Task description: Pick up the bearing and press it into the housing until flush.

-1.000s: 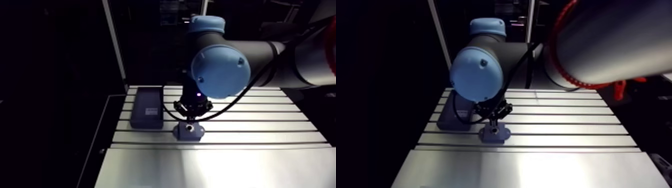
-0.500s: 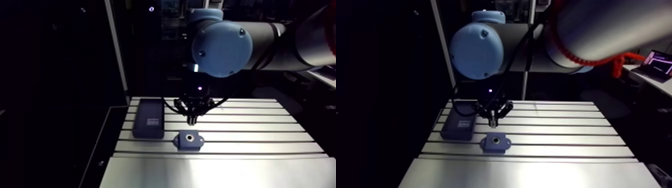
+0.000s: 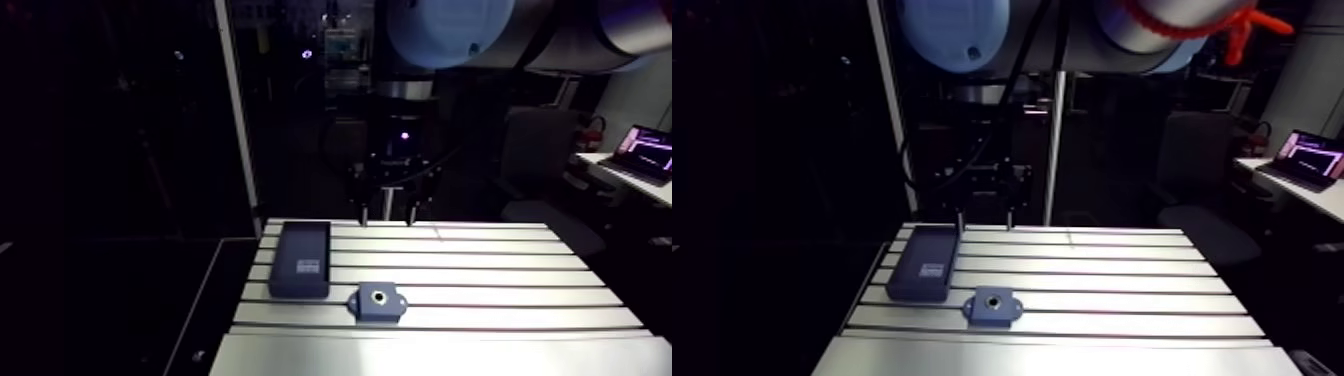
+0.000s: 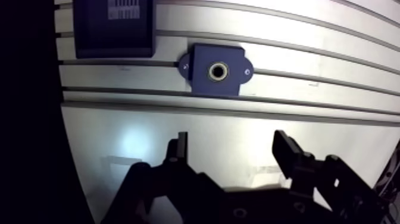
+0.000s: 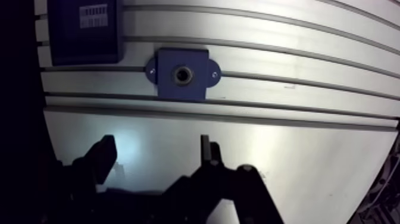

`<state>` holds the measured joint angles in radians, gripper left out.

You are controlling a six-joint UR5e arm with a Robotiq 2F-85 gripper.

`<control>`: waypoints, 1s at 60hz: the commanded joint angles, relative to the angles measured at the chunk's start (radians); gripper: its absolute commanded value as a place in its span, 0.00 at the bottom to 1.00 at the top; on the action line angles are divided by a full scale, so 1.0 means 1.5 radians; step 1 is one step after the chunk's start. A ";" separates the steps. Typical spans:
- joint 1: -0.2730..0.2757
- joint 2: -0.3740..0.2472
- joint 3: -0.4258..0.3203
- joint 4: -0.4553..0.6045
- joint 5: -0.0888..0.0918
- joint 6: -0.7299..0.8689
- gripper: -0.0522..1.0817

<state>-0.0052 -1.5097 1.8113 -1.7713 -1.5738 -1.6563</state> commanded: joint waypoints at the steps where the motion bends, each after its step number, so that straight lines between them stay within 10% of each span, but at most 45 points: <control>1: 0.000 -0.030 -0.085 0.109 -0.001 -0.005 0.05; 60: -0.011 -0.038 -0.195 0.184 -0.001 -0.010 0.05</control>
<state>-0.0207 -1.5676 1.5183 -1.4967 -1.5763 -1.6710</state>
